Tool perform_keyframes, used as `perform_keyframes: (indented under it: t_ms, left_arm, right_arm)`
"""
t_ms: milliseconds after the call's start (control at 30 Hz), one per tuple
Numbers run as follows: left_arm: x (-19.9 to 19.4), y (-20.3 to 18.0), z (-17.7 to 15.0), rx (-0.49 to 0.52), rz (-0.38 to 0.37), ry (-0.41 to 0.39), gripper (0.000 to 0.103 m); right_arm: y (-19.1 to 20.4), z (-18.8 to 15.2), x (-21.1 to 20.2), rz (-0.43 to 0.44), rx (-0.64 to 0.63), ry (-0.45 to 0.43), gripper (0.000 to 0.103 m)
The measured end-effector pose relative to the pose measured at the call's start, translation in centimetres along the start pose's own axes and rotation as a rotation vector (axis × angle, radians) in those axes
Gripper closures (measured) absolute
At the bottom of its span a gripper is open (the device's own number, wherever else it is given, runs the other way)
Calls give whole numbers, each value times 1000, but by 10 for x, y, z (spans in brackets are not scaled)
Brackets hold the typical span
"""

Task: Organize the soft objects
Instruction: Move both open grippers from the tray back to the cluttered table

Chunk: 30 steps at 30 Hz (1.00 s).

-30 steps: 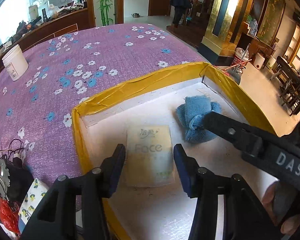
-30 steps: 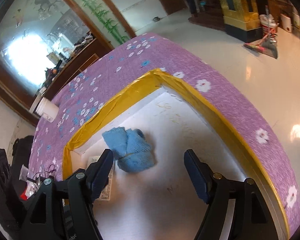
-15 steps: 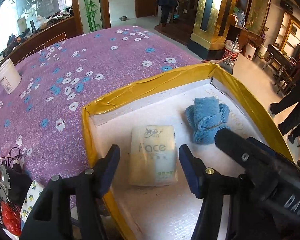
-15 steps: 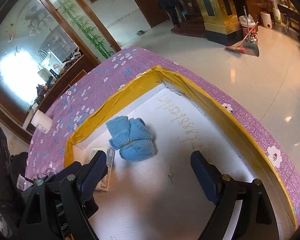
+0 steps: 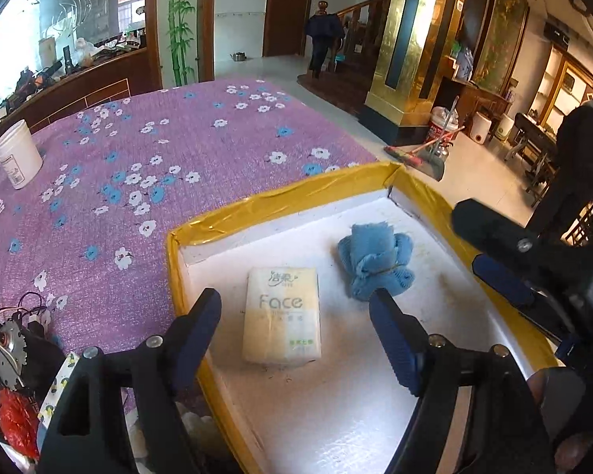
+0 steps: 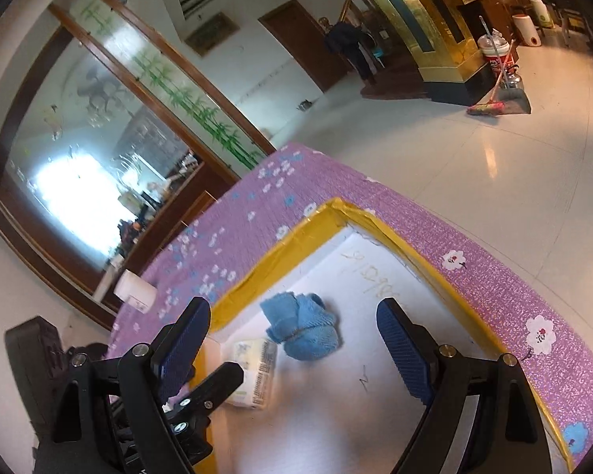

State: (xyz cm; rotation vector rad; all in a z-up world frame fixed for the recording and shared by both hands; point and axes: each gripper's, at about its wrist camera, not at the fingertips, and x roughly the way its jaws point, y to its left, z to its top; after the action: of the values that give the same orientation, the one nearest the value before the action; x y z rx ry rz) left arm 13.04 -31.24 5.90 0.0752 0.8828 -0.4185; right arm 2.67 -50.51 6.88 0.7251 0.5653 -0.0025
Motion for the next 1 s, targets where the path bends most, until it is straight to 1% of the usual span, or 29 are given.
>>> perform_keyframes:
  t_ms: [133,300,400,500,600,767,900,1000]
  left_arm:
    - [-10,1,4,-18,-6,-17,27]
    - [-43,0,10,-30,-16,-71,27]
    - [-64,0,6,-31,-9,-91,26]
    - [-80,1,-3,-30,-24,-88,26]
    - [-96,7,-16,-33,-15,-88,26]
    - [-129,27,-52,-22,6,-113,26]
    - [-150,50,-87,-24,29,-125,24]
    - [-162,74,-114,-53,52,-123,24]
  right_arm:
    - [13,3,-12,52,-45,-19,14]
    - [29,-13,-42,100,-79,-26,14]
    - [30,-22,-61,119,-76,-15,14]
    - [32,-25,-79,135,-75,-20,14]
    - [41,-30,-94,147,-91,-22,14]
    - [59,-51,-106,172,-161,21,14]
    - [78,-80,-102,200,-245,84,14]
    - [92,-105,-89,216,-312,156,14]
